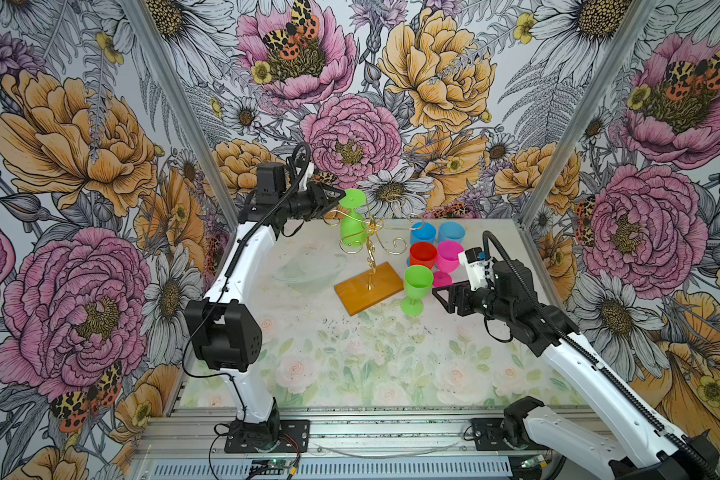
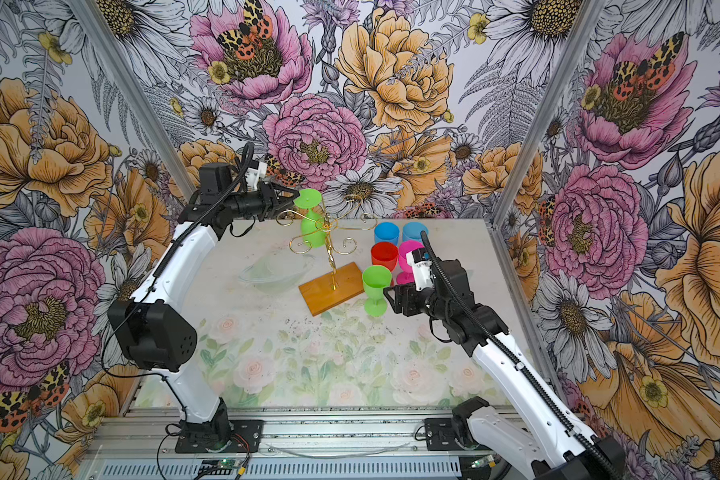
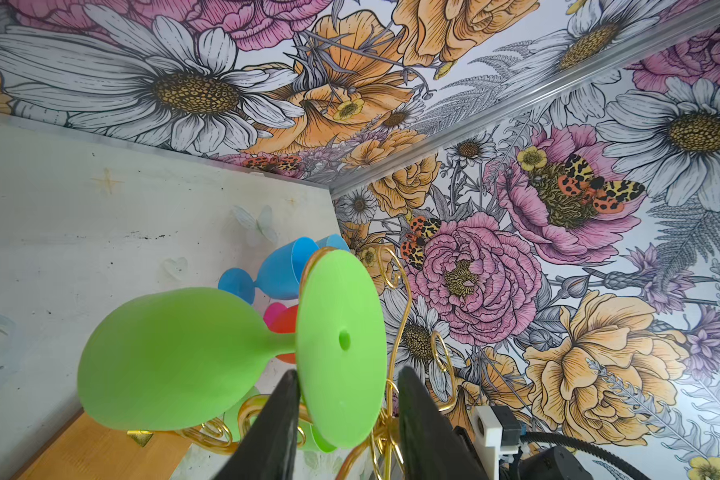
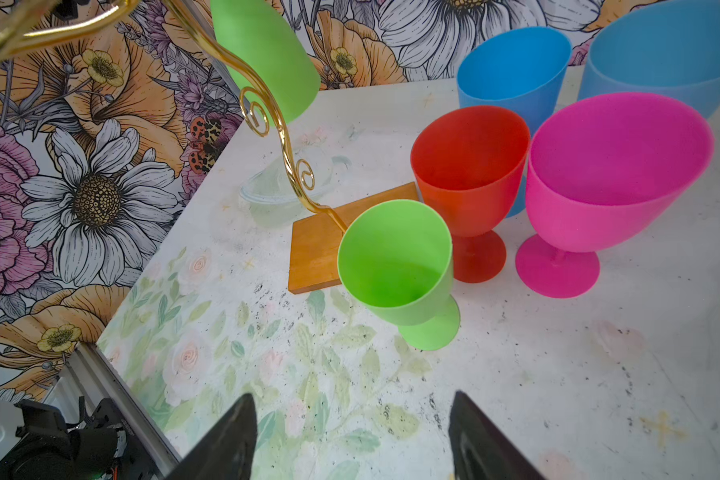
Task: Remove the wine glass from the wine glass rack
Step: 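Reach the left gripper to the remaining hanging green glass, then close the left gripper on the foot of the hanging green glass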
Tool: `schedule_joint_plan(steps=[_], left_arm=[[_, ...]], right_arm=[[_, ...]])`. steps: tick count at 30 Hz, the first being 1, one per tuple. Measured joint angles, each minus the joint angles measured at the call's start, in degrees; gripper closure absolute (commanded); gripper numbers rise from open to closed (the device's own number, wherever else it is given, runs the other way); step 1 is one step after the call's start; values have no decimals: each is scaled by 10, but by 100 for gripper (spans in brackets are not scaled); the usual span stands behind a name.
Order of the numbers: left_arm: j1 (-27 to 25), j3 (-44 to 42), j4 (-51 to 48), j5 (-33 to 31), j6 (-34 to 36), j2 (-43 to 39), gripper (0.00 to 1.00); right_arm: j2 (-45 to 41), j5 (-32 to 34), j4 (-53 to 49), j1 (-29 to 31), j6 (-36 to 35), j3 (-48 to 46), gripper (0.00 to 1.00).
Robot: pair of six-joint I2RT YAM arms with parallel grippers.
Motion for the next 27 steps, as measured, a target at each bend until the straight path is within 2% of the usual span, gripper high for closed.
schedule_joint_plan(steps=[7,20,27], left_arm=[[-2,0,-1,5,-7,25,65],[-3,5,2,14,-13,25,83],[-3,8,4,17,-15,25,86]], right_arm=[[-6,0,2,-3,0,-2,26],[-10,0,5,-4,7,-10,26],[-14,0,6,-4,10,-12,26]])
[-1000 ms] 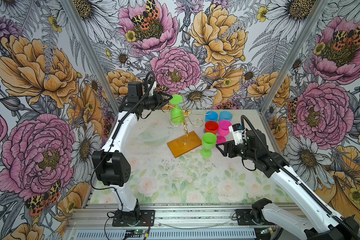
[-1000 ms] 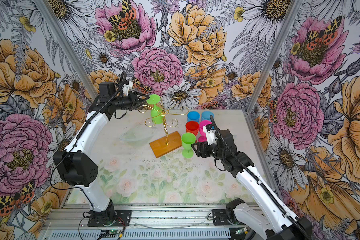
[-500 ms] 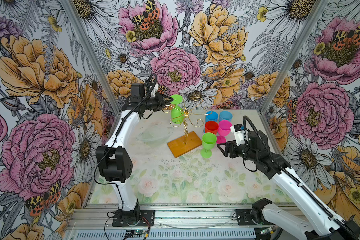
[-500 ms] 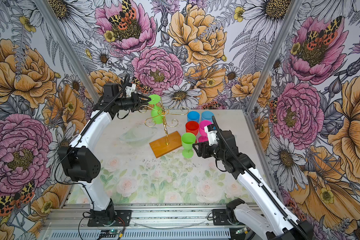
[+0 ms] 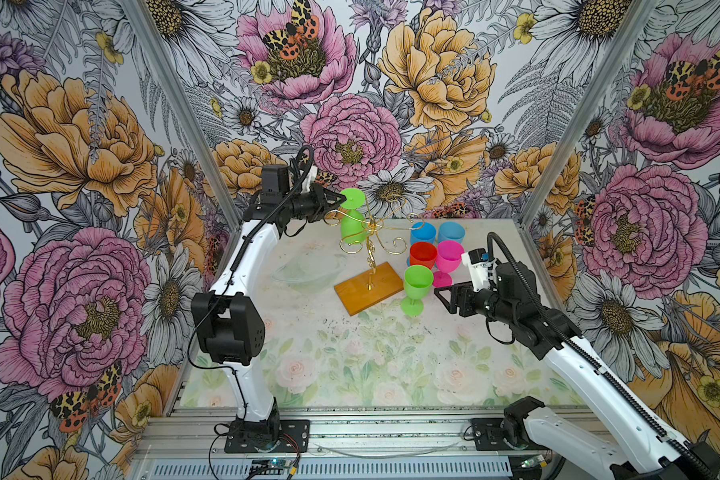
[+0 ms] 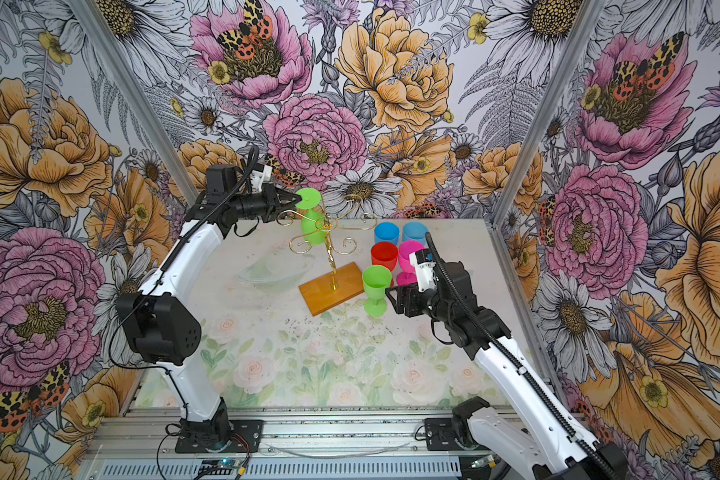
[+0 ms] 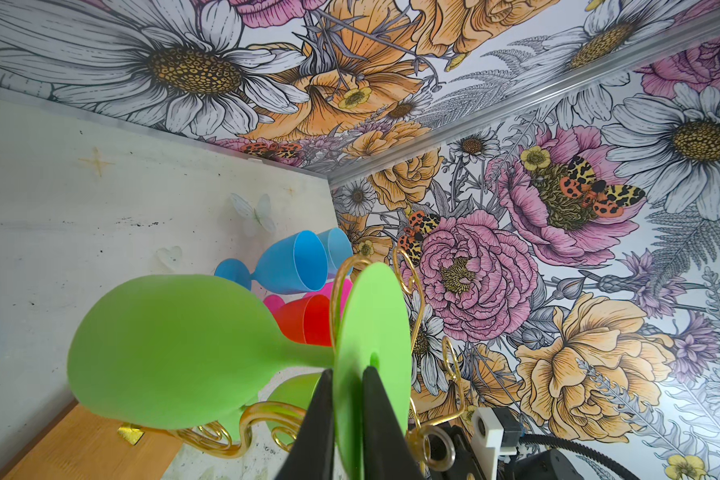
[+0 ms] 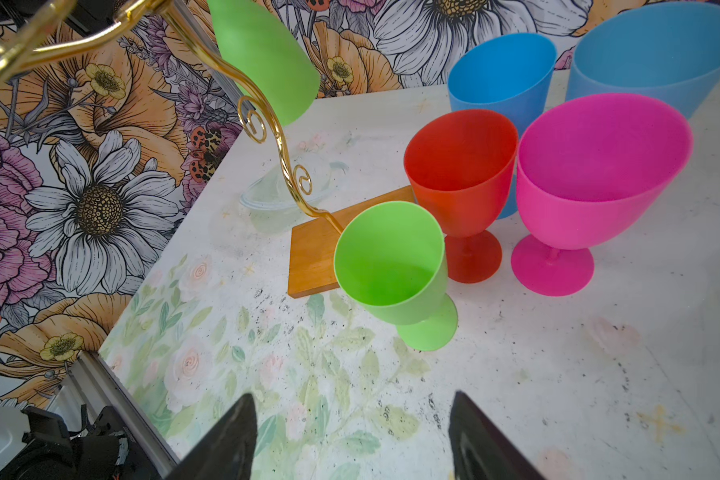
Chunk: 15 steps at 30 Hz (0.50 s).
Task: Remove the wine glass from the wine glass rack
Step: 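Close the left gripper on the foot of the hanging green glass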
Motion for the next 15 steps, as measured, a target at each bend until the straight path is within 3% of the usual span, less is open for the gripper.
schedule_joint_plan(steps=[15], left_arm=[[0,8,4,11,-16,0,95]], right_arm=[[-4,0,13,-4,5,-8,26]])
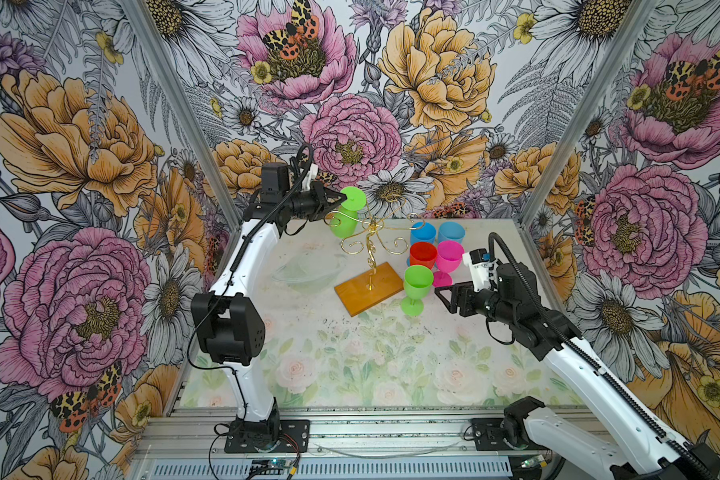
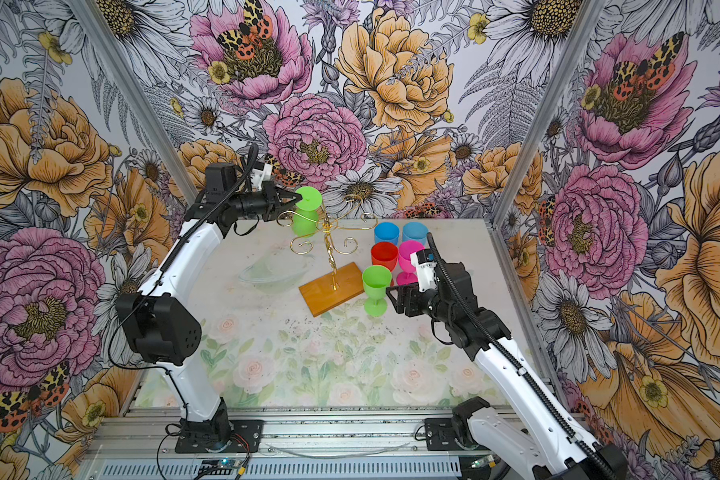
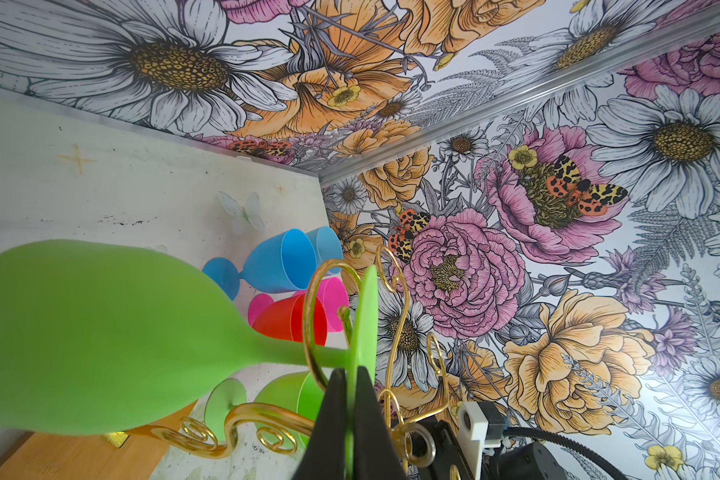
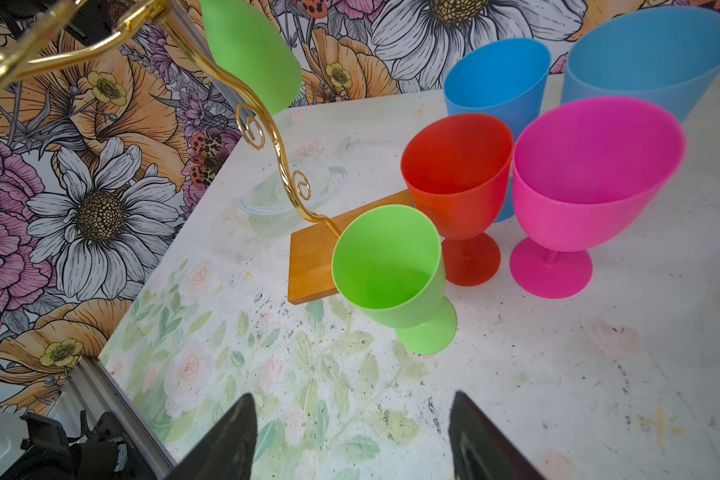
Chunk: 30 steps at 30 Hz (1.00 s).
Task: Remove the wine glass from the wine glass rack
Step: 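Close the left gripper on the foot of the hanging green glass, then lift the green glass up off the rack hook with the left gripper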
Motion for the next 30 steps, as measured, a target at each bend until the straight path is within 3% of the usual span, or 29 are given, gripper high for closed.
schedule_joint_plan(steps=[13,23,30], left_arm=[[0,0,8,4,-39,0,100],[15,-81,207,30,-207,-20,100],[18,-82,258,34,-253,-20,100]], right_arm=[[0,-3,1,0,5,0,26],[0,-7,2,0,11,0,26],[-10,-8,4,0,11,-7,26]])
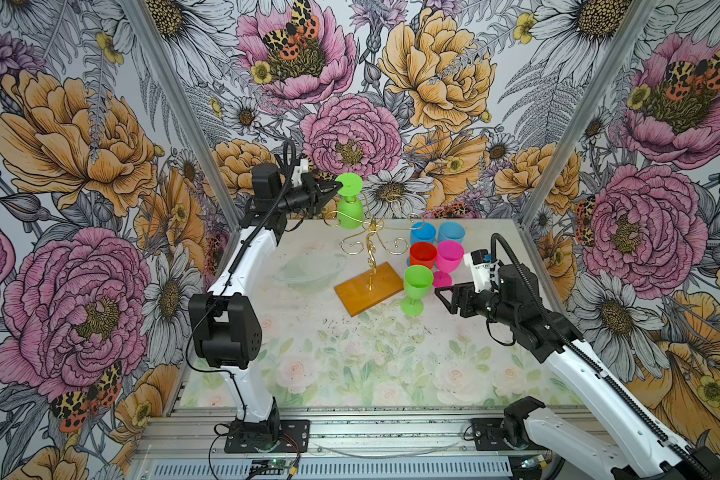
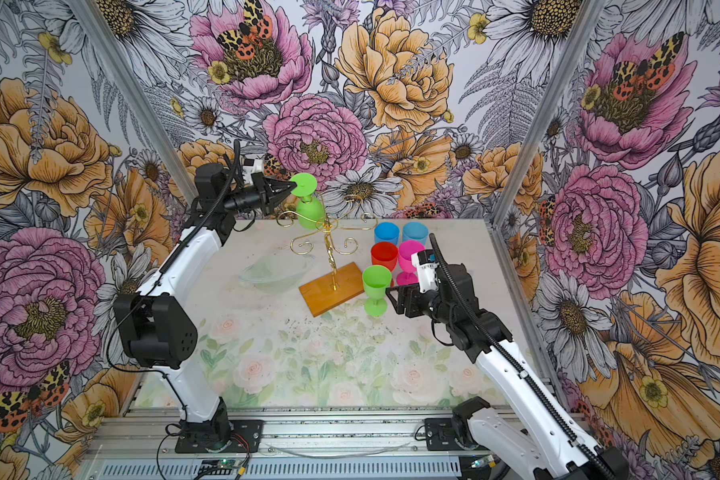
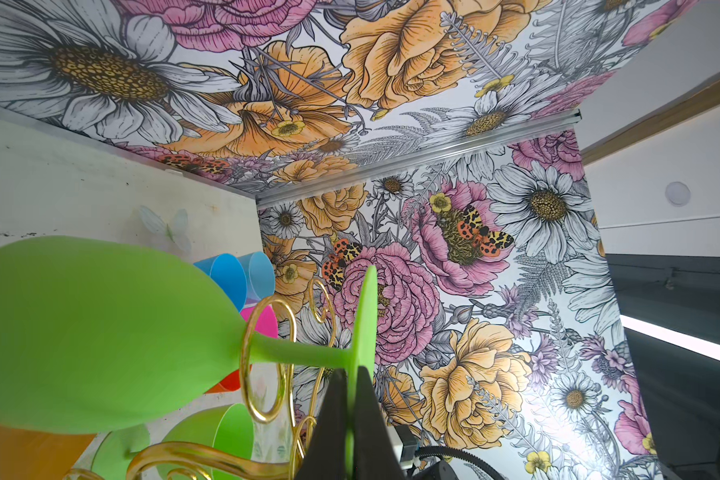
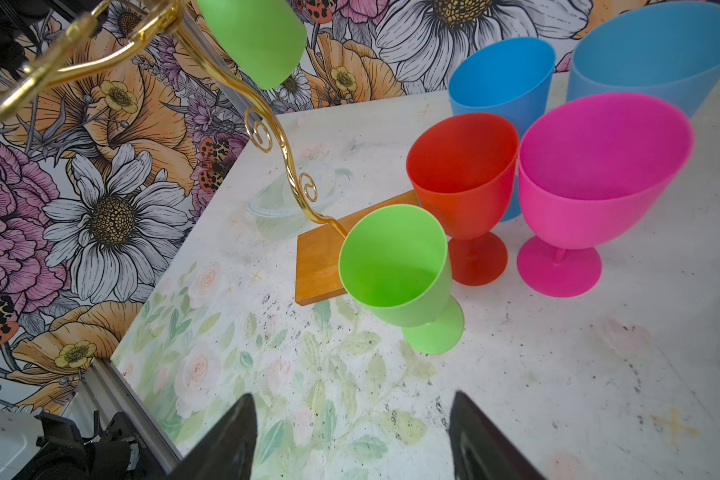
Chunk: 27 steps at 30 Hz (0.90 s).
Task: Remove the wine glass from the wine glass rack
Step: 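Lift the green glass up off the rack hook with the left gripper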
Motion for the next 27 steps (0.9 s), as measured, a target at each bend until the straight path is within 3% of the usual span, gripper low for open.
schedule_joint_plan(steps=[27], left_arm=[[-21,17,14,21,-30,29,100]], right_arm=[[-19,-2,1,-3,1,-10,26]])
